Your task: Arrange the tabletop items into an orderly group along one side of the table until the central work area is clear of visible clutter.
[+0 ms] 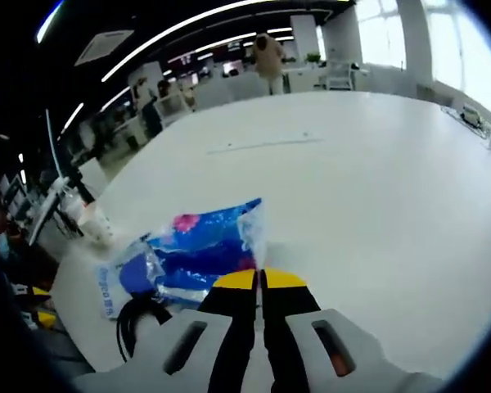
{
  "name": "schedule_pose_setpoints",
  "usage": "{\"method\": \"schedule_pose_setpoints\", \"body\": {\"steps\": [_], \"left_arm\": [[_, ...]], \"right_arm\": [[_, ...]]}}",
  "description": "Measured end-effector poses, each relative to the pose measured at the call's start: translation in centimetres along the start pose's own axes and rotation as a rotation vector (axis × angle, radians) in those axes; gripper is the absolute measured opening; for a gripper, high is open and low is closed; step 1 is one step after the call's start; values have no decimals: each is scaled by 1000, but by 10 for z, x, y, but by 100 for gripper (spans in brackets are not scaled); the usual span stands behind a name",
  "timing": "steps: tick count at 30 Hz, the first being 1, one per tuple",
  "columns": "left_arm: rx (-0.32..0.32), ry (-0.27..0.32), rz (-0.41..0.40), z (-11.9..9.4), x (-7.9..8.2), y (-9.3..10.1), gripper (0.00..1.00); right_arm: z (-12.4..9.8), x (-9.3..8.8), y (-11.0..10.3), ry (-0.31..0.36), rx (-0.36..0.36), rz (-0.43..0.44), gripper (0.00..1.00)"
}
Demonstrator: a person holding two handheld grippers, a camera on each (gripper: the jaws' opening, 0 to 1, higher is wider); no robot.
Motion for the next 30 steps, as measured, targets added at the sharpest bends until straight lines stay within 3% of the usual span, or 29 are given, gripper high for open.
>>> {"method": "schedule_pose_setpoints", "body": {"steps": [14,30], "left_arm": [[4,-7,-1,1,-1,-1,28],[32,-23,-8,0,-4,-6,29]], "right_arm": [[-6,7,24,31,-45,44,0],[4,18,50,19,-62,53,0]]}}
Point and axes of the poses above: the point that each gripper's makers call its tool centre point, and the gripper's own axes: z roughly forward along the fingers, y roughly to its right, x roughly out of its top, the point moved 2 cm from there along -z, roughly backward along the fingers, and after that the axes turned 9 degrees about y, right-handed, at the moved point
